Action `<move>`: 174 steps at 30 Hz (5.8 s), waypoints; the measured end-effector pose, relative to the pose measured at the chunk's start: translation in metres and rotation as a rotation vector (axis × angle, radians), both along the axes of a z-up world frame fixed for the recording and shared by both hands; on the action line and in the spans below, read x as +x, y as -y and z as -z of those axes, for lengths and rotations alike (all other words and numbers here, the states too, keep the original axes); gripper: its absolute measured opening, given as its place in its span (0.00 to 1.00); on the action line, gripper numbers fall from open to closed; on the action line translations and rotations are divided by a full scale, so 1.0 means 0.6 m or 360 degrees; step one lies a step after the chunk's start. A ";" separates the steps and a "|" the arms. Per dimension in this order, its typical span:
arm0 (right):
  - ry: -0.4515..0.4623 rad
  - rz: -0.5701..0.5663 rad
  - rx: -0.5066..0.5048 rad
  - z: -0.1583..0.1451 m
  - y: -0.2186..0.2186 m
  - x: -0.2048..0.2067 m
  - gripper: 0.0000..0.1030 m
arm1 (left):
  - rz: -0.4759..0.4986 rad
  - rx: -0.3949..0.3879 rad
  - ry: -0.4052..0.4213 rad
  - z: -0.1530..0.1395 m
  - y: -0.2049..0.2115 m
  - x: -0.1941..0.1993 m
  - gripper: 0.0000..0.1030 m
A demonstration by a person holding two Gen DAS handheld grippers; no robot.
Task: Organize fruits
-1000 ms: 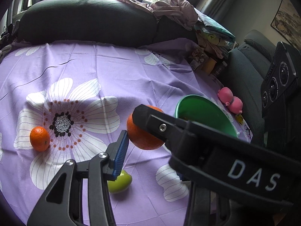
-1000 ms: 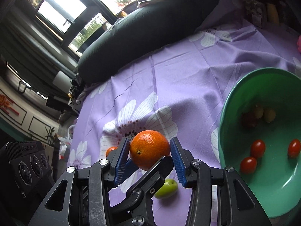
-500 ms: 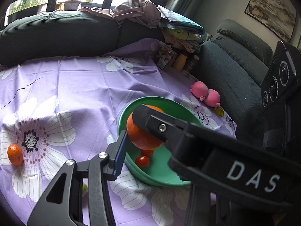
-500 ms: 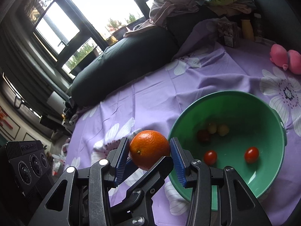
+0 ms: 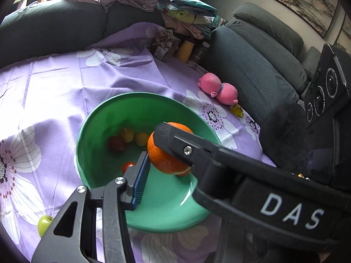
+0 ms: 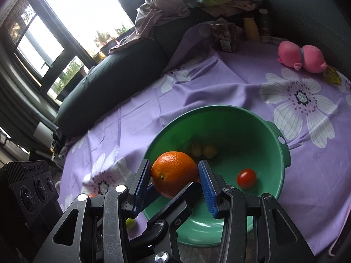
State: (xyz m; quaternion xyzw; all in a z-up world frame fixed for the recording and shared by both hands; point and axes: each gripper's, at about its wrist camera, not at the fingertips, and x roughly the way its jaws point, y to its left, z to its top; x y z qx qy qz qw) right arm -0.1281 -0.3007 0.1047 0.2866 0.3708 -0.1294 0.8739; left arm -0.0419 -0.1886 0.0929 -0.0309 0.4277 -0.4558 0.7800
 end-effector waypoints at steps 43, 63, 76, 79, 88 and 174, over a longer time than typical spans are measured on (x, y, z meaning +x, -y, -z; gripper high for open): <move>-0.0073 0.0055 -0.0168 0.000 -0.009 0.008 0.46 | -0.0496 0.0040 0.0193 -0.036 -0.165 0.016 0.80; -0.0003 -0.0742 0.0056 0.057 -0.280 0.182 0.53 | -0.1636 0.0103 -0.0067 -0.035 -0.499 0.092 0.89; -0.0204 -0.0885 0.0336 0.166 -0.388 0.264 0.53 | -0.1678 0.0113 -0.0131 -0.021 -0.525 0.098 0.89; -0.0232 -0.0874 0.0382 0.181 -0.391 0.268 0.53 | -0.1665 0.0124 -0.0129 -0.019 -0.524 0.100 0.89; -0.0248 -0.0804 0.0226 0.157 -0.378 0.246 0.43 | -0.1648 0.0146 -0.0140 -0.013 -0.518 0.105 0.89; -0.0067 -0.0405 0.0205 0.031 -0.134 0.115 0.44 | -0.0461 0.0056 -0.0001 0.004 -0.171 0.052 0.37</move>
